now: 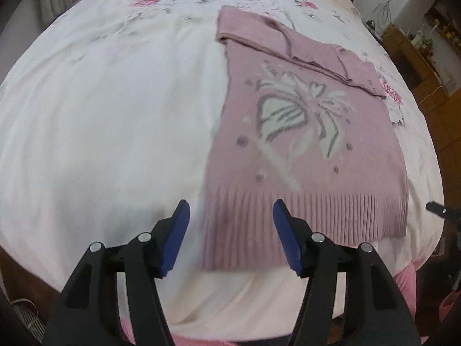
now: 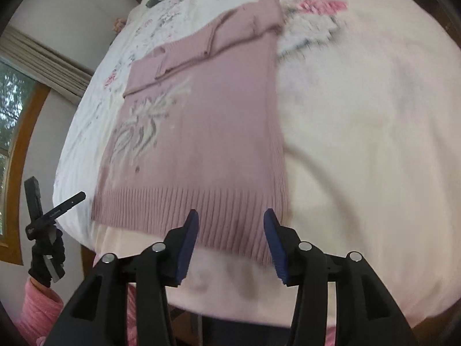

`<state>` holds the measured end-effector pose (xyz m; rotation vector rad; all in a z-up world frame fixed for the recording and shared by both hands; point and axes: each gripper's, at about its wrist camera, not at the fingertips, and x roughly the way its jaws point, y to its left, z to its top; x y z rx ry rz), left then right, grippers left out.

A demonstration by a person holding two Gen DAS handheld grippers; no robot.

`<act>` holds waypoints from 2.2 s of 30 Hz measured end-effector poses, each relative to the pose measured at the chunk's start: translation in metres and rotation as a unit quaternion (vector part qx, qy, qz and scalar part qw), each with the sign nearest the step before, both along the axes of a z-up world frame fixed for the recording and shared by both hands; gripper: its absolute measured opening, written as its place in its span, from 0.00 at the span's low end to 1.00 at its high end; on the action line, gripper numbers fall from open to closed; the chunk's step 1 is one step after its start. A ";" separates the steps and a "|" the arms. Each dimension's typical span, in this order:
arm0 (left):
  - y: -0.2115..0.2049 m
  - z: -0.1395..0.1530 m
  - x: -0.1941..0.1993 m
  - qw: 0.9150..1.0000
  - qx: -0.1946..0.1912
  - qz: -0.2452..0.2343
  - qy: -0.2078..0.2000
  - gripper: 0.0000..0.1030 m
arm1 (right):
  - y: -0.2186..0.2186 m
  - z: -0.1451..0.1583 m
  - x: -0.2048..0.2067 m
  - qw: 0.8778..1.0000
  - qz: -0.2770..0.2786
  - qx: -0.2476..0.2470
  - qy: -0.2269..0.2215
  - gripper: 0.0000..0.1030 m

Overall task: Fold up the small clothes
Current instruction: 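Move both tools to the ribbed hem of the sweater, then close both tools on the ribbed hem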

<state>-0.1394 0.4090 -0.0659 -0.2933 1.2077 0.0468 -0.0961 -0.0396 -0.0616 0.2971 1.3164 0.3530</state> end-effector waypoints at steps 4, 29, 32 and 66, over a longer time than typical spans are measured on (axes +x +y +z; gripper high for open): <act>0.004 -0.002 -0.017 1.000 0.004 0.013 0.004 0.64 | -0.001 -0.013 -0.017 1.000 -0.002 -0.022 0.012 0.47; -0.007 -0.055 -0.007 0.990 -0.118 0.043 0.060 0.52 | -0.018 -0.069 -0.014 0.996 -0.034 0.037 0.073 0.48; -0.008 -0.054 -0.007 0.991 -0.119 0.033 0.057 0.51 | -0.017 -0.064 -0.013 0.997 -0.031 0.039 0.067 0.48; -0.002 0.007 0.061 0.983 -0.179 0.039 -0.032 0.08 | -0.038 -0.007 0.064 0.979 -0.065 0.189 0.046 0.10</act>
